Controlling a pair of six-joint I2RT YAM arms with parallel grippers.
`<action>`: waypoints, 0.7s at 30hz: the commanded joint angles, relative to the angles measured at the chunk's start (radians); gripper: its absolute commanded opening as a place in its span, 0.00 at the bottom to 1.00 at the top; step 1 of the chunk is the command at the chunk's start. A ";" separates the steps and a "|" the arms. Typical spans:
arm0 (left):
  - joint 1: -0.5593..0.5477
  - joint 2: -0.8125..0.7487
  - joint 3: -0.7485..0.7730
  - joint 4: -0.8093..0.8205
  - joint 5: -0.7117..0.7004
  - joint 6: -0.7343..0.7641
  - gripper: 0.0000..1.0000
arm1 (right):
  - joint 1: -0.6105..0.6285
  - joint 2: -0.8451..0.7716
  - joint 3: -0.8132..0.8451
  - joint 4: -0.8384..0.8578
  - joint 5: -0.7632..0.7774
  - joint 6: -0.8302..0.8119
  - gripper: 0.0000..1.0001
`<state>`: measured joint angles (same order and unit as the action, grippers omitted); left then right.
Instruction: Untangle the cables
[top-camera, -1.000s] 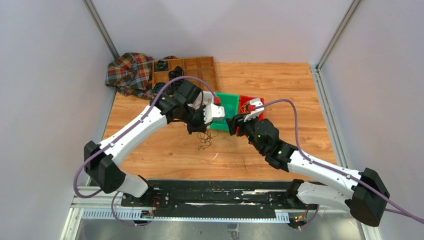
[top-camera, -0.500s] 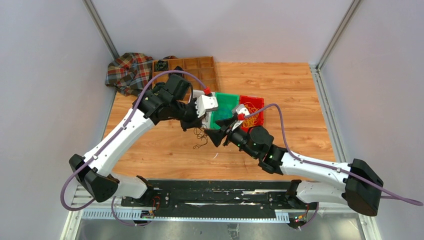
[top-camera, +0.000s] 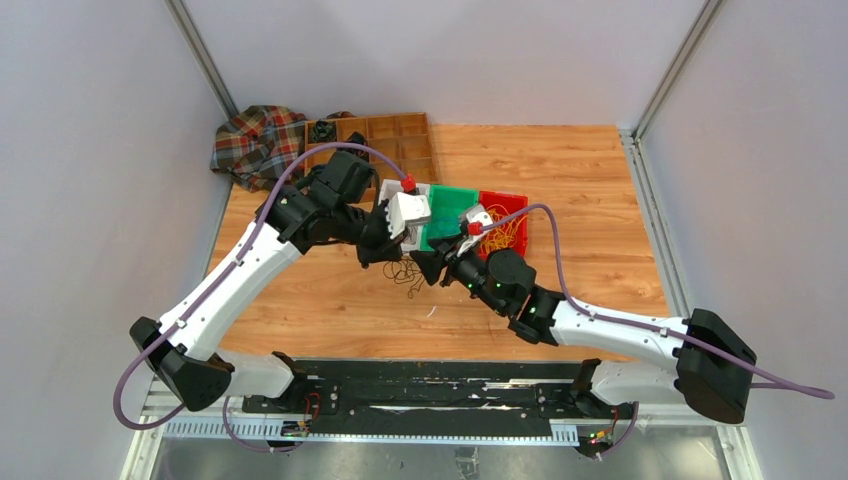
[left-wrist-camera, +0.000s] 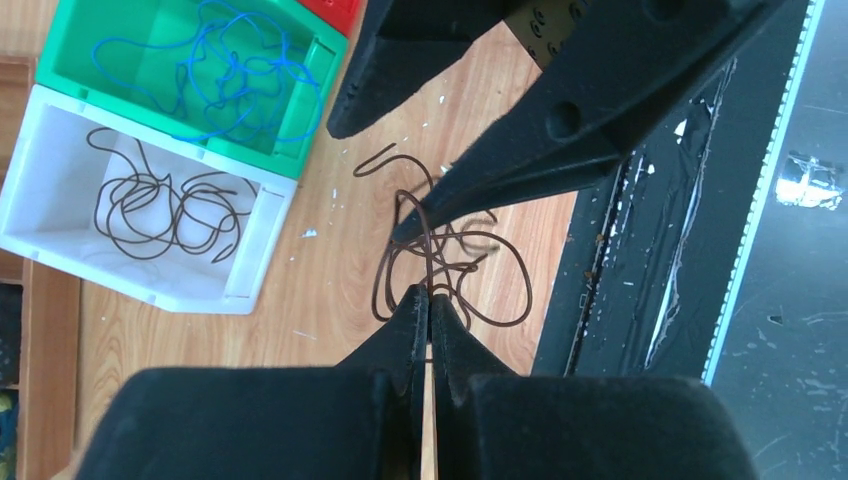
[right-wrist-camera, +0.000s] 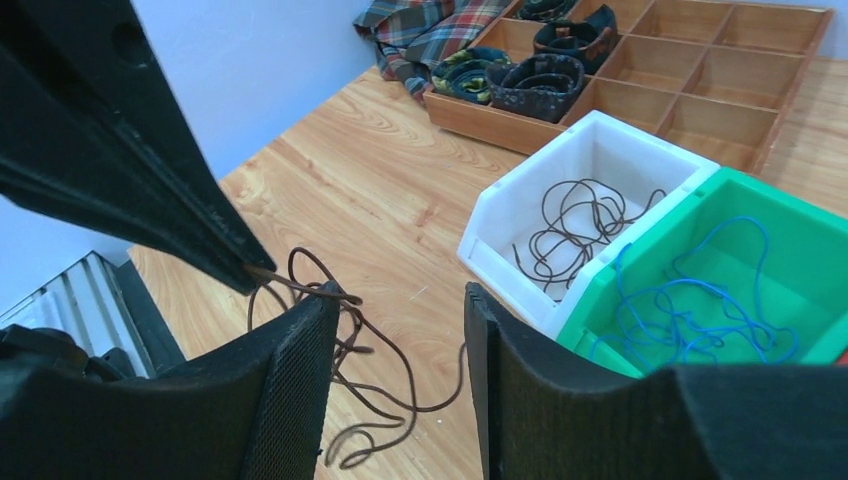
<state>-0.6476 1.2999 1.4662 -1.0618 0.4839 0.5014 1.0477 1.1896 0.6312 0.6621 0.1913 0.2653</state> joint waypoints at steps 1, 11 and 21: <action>0.001 -0.014 0.017 -0.027 0.046 0.005 0.01 | 0.015 0.003 0.031 0.020 0.073 -0.008 0.49; 0.002 -0.007 0.037 -0.058 0.087 0.029 0.01 | 0.021 0.050 0.008 0.179 0.012 0.044 0.60; 0.003 0.009 0.150 -0.066 0.086 0.036 0.00 | 0.027 0.131 -0.034 0.269 -0.062 0.140 0.63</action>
<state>-0.6472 1.3010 1.5467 -1.1210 0.5388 0.5358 1.0546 1.2938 0.6151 0.8642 0.1631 0.3618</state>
